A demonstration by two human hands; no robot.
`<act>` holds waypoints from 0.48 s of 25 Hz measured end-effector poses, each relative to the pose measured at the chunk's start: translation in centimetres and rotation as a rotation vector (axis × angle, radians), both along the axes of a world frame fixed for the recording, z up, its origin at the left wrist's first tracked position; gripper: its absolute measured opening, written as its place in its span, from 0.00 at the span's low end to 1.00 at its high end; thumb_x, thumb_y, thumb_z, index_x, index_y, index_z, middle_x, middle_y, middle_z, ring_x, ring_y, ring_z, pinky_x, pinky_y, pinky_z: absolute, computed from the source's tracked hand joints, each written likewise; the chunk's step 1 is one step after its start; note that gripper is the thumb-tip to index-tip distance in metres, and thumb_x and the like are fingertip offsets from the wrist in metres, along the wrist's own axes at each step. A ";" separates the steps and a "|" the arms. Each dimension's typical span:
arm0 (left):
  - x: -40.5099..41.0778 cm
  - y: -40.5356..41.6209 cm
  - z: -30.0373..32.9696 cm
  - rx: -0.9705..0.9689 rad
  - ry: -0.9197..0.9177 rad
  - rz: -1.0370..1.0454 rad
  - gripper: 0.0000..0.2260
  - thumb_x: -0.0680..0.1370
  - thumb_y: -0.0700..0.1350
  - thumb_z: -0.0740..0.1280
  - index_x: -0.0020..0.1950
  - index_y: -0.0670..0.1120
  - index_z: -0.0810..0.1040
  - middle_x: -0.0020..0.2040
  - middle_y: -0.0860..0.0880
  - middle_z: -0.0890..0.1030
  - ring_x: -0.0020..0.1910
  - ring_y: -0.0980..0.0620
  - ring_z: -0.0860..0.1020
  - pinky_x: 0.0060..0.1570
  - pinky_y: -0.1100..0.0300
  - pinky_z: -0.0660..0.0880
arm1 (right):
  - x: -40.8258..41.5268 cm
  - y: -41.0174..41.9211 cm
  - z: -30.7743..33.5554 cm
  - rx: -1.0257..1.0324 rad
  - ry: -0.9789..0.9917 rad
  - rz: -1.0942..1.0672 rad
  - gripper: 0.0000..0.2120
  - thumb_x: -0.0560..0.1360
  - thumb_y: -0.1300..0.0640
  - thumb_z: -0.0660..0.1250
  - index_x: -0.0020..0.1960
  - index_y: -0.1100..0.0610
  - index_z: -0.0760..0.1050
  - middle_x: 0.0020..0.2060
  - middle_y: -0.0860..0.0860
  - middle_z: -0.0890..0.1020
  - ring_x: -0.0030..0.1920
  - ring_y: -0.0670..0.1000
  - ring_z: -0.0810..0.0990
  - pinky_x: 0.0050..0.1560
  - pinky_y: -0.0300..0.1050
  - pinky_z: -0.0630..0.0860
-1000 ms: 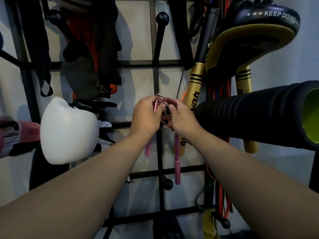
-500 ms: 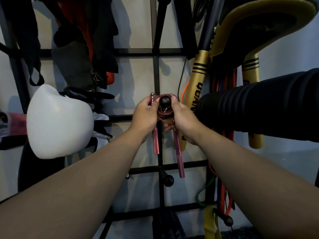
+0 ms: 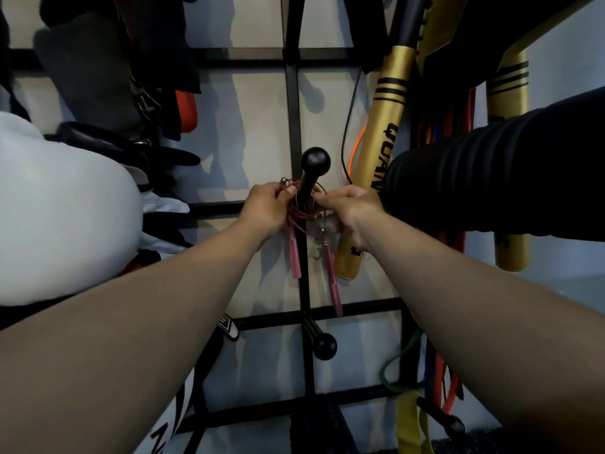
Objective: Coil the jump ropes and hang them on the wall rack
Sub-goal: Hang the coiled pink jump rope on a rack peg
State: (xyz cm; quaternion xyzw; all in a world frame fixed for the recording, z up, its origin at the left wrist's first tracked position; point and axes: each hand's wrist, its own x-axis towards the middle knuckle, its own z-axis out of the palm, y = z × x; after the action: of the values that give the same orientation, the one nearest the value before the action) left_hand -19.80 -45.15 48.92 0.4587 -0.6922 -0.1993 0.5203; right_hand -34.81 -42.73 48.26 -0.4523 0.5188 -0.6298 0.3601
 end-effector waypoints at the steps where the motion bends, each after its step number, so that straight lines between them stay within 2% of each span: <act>1: 0.2 -0.6 -0.2 -0.006 0.064 0.008 0.12 0.81 0.46 0.68 0.62 0.43 0.78 0.48 0.43 0.83 0.44 0.45 0.81 0.46 0.50 0.81 | 0.0 -0.8 0.0 0.017 0.020 -0.050 0.09 0.72 0.60 0.79 0.47 0.59 0.79 0.43 0.59 0.85 0.30 0.53 0.76 0.28 0.43 0.74; 3: 0.2 -1.0 -0.5 -0.013 0.135 0.031 0.10 0.79 0.40 0.72 0.58 0.45 0.77 0.42 0.48 0.80 0.40 0.46 0.81 0.39 0.52 0.83 | 0.1 -2.0 0.2 0.031 0.014 -0.058 0.08 0.73 0.63 0.77 0.47 0.61 0.78 0.38 0.59 0.84 0.28 0.52 0.75 0.29 0.45 0.74; 4: 0.2 -1.1 -0.4 -0.032 0.129 0.064 0.07 0.78 0.39 0.72 0.54 0.44 0.79 0.40 0.49 0.80 0.40 0.46 0.81 0.39 0.52 0.83 | 0.2 -2.3 0.3 0.034 -0.001 -0.025 0.08 0.75 0.65 0.76 0.45 0.62 0.76 0.36 0.59 0.82 0.28 0.52 0.75 0.30 0.45 0.75; 6: 0.2 -1.2 -0.4 -0.057 0.082 0.102 0.04 0.78 0.40 0.73 0.52 0.44 0.83 0.44 0.48 0.84 0.45 0.48 0.83 0.48 0.53 0.82 | 0.0 -2.2 0.0 0.040 -0.025 0.043 0.07 0.76 0.67 0.73 0.44 0.61 0.76 0.35 0.60 0.83 0.30 0.54 0.78 0.33 0.44 0.77; 8: 0.2 -0.7 -0.4 -0.037 0.018 0.107 0.08 0.78 0.40 0.73 0.57 0.45 0.85 0.50 0.48 0.85 0.51 0.49 0.83 0.56 0.56 0.80 | -0.4 -1.4 -0.5 0.035 -0.039 0.095 0.05 0.76 0.68 0.72 0.48 0.62 0.78 0.37 0.60 0.84 0.32 0.54 0.81 0.36 0.44 0.81; 12: 0.7 1.7 -0.1 0.031 -0.028 0.088 0.18 0.75 0.40 0.73 0.65 0.44 0.81 0.60 0.44 0.84 0.59 0.45 0.81 0.62 0.52 0.77 | -0.5 2.1 -0.4 0.013 -0.086 0.147 0.11 0.76 0.71 0.71 0.58 0.64 0.77 0.40 0.62 0.83 0.34 0.55 0.81 0.40 0.46 0.83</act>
State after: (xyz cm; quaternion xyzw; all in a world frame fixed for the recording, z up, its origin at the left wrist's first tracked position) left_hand -19.09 -43.46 48.78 0.4996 -0.6752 -0.1807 0.5117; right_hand -35.36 -40.61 47.86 -0.4594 0.4725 -0.6171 0.4300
